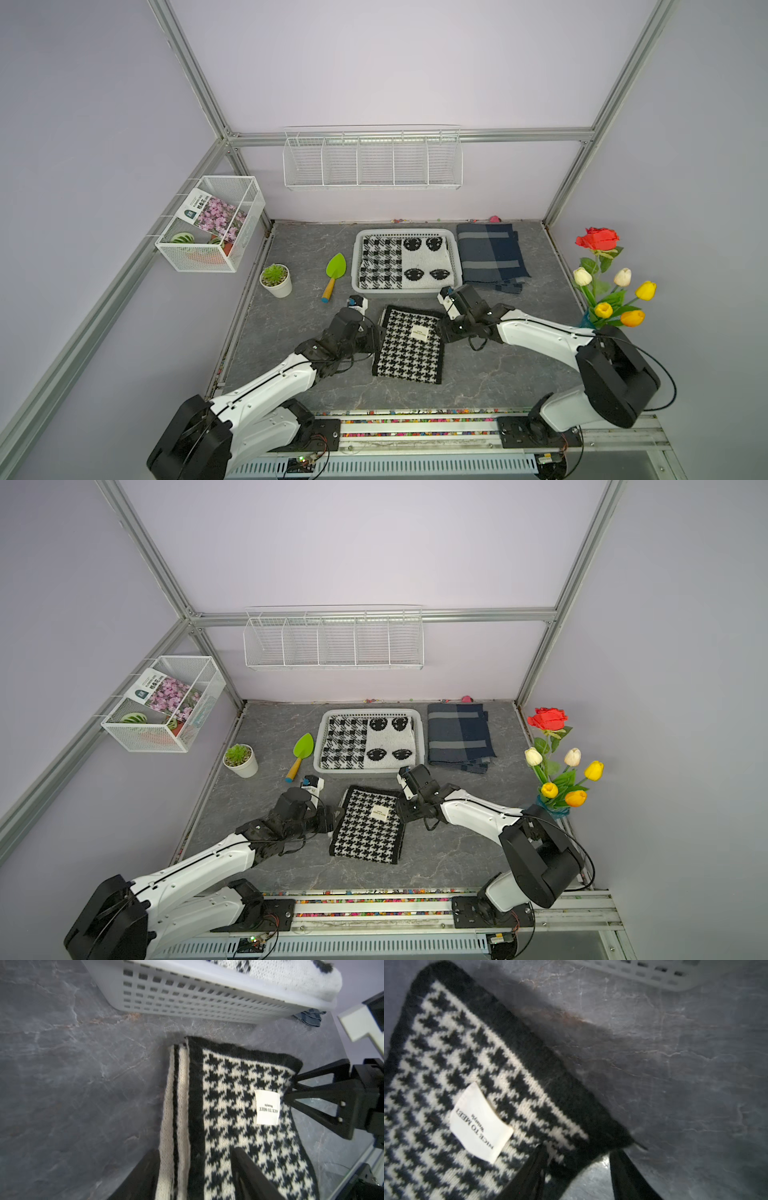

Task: Put the folded scarf in the basket
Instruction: Move the scarf to the center of the board, then pick up the scarf at the center of the board.

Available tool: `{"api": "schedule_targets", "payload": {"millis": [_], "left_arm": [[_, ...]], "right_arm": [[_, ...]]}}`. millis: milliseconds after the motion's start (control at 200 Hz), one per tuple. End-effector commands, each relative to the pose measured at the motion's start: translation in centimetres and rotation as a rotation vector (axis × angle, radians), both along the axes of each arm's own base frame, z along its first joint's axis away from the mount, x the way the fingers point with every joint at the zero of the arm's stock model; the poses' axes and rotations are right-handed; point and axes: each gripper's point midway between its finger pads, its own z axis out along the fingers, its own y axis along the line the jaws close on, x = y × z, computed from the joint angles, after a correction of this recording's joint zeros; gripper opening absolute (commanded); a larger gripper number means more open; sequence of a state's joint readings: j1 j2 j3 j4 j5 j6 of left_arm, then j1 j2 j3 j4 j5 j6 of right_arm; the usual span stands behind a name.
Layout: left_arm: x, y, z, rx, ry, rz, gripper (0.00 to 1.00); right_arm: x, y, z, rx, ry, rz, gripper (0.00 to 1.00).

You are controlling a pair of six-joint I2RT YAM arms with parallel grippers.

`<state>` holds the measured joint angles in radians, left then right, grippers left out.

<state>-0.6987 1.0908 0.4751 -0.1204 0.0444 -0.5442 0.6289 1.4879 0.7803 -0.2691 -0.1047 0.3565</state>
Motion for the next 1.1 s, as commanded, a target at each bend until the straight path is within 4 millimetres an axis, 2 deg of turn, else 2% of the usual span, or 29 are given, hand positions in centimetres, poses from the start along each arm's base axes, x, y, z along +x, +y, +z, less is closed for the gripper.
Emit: {"api": "schedule_targets", "payload": {"millis": [0, 110, 270, 430, 650, 750, 919, 1099], "left_arm": [[1.4, -0.5, -0.3, 0.064, -0.029, -0.020, 0.60], [1.1, -1.5, -1.3, 0.062, 0.007, -0.072, 0.60], [1.6, -0.8, -2.1, 0.077, 0.012, -0.051, 0.61], [1.8, -0.5, -3.2, 0.020, 0.074, -0.052, 0.59], [1.3, -0.8, -3.8, 0.009, 0.105, -0.067, 0.48], [0.9, -1.0, -4.2, -0.006, 0.128, -0.075, 0.47], [0.6, -1.0, -4.5, -0.014, 0.147, -0.069, 0.47], [0.4, -1.1, -4.6, -0.025, 0.160, -0.077, 0.46]], "right_arm": [[-0.3, -0.2, 1.3, 0.074, -0.026, -0.027, 0.57], [-1.9, 0.1, 2.0, 0.175, -0.007, -0.032, 0.61], [-4.5, 1.2, 0.1, 0.287, 0.112, -0.017, 0.66], [-5.1, 1.1, -1.4, 0.300, 0.156, -0.039, 0.67], [-5.7, 3.2, -3.1, 0.378, 0.276, -0.003, 0.68], [-5.9, 3.8, -3.6, 0.402, 0.312, 0.008, 0.60], [-5.4, 3.3, -4.7, 0.327, 0.302, 0.009, 0.27], [-5.1, 2.7, -4.9, 0.274, 0.281, 0.016, 0.15]]}}
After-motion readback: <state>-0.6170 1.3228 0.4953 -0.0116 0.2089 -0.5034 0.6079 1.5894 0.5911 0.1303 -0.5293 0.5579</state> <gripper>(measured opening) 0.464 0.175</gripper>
